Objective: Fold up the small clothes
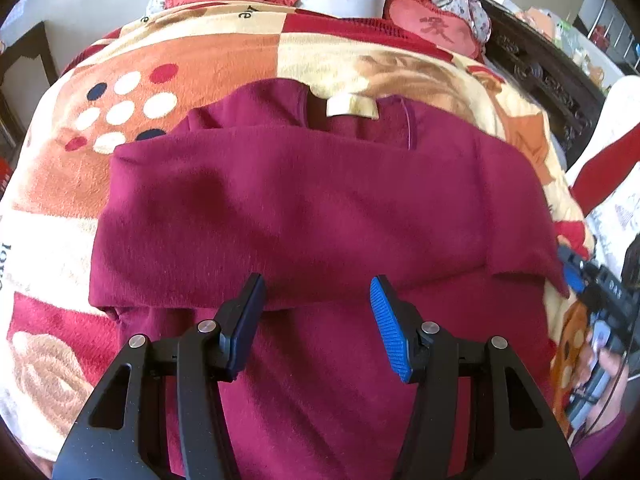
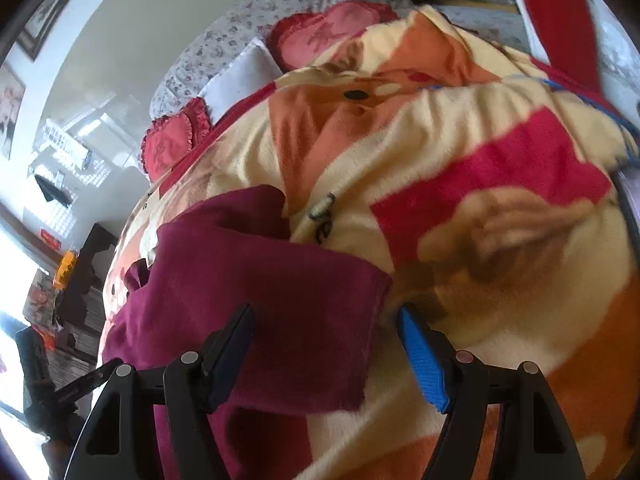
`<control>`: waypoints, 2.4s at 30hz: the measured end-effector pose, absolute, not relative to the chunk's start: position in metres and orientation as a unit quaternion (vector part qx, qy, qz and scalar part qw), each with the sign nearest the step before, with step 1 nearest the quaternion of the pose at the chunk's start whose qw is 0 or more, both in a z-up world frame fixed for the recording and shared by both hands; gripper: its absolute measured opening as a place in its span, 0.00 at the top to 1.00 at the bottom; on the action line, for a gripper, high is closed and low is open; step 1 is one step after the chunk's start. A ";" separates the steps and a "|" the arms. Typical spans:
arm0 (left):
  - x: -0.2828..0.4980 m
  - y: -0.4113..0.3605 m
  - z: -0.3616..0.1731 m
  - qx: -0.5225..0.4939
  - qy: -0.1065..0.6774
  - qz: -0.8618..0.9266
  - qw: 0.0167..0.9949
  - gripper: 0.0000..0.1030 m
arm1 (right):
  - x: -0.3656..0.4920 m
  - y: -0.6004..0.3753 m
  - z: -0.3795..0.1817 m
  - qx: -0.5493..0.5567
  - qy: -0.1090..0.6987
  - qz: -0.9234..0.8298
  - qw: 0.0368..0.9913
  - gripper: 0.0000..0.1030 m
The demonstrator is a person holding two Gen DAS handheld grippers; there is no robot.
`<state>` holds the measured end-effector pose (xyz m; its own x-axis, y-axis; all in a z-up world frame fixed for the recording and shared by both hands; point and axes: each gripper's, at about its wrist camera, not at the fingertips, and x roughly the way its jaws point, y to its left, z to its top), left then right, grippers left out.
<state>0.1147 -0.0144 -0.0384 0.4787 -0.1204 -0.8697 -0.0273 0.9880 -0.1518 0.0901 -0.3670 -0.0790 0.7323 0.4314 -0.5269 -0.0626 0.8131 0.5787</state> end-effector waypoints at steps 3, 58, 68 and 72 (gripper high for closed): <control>0.113 -0.016 -0.040 -0.067 0.512 -0.027 0.856 0.47 | 0.103 -0.363 -0.084 0.261 0.342 0.135 0.893 0.41; 0.080 0.069 -0.004 -0.221 0.447 -0.018 0.867 0.35 | 0.067 -0.246 0.012 0.188 0.302 0.360 0.862 0.87; 0.084 0.087 0.002 -0.242 0.428 -0.049 0.869 0.34 | 0.166 -0.091 0.013 0.215 0.382 0.473 0.764 0.43; 0.094 0.082 -0.004 -0.222 0.438 -0.065 0.869 0.29 | 0.164 -0.109 0.012 0.246 0.360 0.455 0.776 0.43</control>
<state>0.0939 0.0817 -0.0040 0.6076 -0.3066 -0.7327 -0.0819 0.8934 -0.4418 0.1642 -0.1085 0.0118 0.3264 0.8839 -0.3349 -0.5296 0.4645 0.7098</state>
